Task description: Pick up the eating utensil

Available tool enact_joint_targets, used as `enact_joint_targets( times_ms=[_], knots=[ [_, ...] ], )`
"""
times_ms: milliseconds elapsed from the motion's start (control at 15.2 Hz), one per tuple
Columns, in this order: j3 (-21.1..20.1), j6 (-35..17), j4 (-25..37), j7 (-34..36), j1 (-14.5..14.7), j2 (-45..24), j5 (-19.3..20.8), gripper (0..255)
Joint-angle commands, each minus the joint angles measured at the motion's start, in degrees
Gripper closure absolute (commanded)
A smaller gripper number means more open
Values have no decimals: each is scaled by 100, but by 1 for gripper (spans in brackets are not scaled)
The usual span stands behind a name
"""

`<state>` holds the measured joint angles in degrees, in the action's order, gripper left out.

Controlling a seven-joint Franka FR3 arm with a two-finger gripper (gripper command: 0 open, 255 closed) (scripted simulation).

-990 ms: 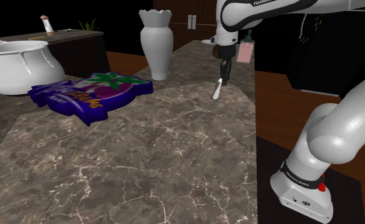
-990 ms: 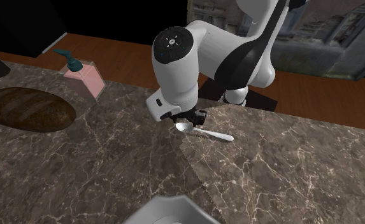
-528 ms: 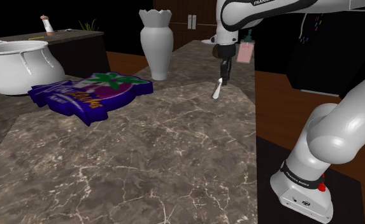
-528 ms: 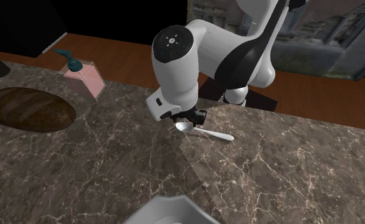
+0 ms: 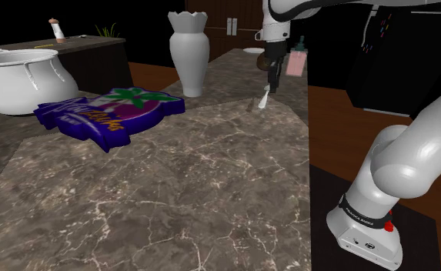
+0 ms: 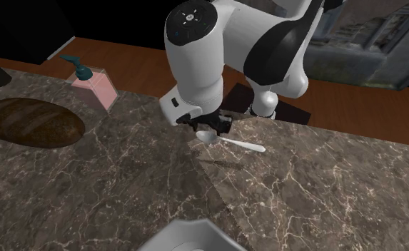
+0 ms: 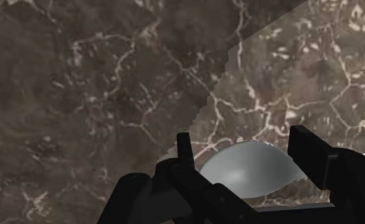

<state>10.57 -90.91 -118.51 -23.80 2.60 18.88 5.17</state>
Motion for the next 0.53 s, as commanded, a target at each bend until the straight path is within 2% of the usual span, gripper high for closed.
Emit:
enact_joint_targets(
  times_ms=[0, 462],
  knots=[
    [-8, 165, 147, -4, 2, 15, -2, 255],
    [-20, 560, 590, -24, 10, -33, -15, 255]
  ],
)
